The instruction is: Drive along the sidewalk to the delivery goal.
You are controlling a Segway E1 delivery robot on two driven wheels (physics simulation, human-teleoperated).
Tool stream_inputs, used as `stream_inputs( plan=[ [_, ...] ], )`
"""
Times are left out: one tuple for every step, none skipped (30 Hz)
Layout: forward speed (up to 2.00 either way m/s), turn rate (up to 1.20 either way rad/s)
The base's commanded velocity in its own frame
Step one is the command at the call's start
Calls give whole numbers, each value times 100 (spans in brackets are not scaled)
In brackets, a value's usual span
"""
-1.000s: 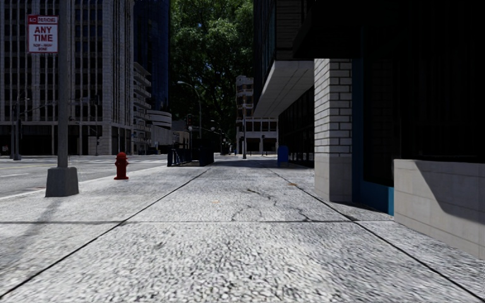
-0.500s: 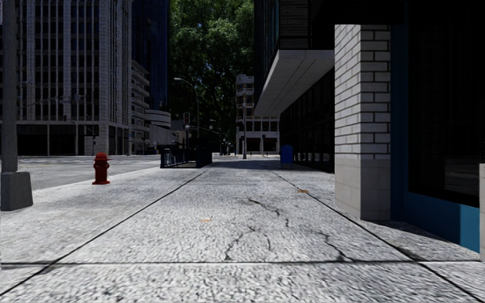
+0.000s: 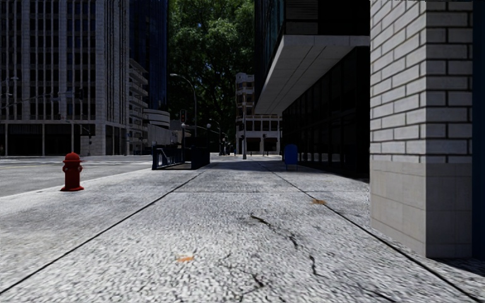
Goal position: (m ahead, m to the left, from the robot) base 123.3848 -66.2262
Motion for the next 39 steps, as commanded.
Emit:
stream_inputs(
  plan=[
    [200,0],
    [200,0],
    [200,0],
    [200,0],
    [200,0],
    [200,0],
    [200,0],
    [200,0],
    [200,0],
    [200,0],
    [200,0],
    [200,0],
    [200,0],
    [200,0],
    [200,0],
    [200,0],
    [200,0],
    [200,0],
    [200,0],
    [200,0],
    [200,0],
    [200,0],
    [200,0],
    [200,0],
    [200,0],
    [200,0],
    [200,0],
    [200,0],
    [200,0],
    [200,0],
    [200,0],
    [200,0],
    [200,0],
    [200,0],
    [200,0],
    [200,0],
    [200,0],
    [200,0],
    [200,0]
  ],
)
